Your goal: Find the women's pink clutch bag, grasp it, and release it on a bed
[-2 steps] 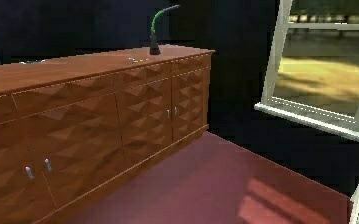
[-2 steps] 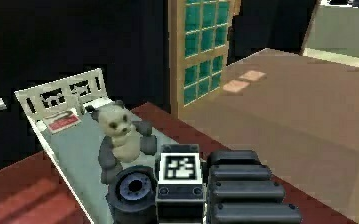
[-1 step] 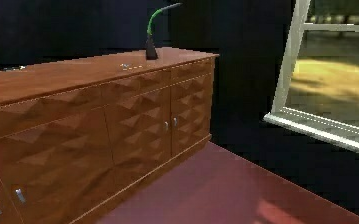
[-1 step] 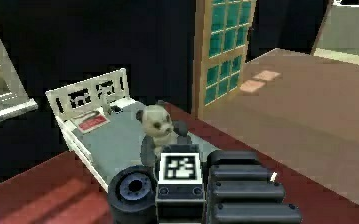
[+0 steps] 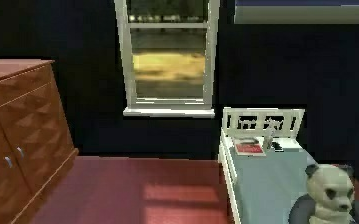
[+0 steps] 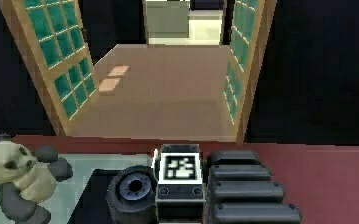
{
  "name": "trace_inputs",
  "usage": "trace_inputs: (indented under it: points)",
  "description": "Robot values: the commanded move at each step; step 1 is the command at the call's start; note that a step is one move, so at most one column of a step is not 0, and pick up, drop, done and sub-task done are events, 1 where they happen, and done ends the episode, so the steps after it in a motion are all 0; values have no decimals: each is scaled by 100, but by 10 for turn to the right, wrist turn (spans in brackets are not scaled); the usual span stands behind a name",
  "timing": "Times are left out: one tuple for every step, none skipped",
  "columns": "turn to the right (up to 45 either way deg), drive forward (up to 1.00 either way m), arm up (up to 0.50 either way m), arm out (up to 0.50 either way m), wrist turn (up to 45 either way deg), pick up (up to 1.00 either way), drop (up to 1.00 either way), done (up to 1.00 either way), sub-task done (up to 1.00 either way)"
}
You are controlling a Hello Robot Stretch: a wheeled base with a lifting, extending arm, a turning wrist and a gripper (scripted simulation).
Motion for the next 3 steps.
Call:
trace_inputs:
  points:
    - [0,95,0,0,0,0,0,0,0]
    - [450,0,0,0,0,0,0,0,0]
    - [450,0,0,0,0,0,0,0,0]
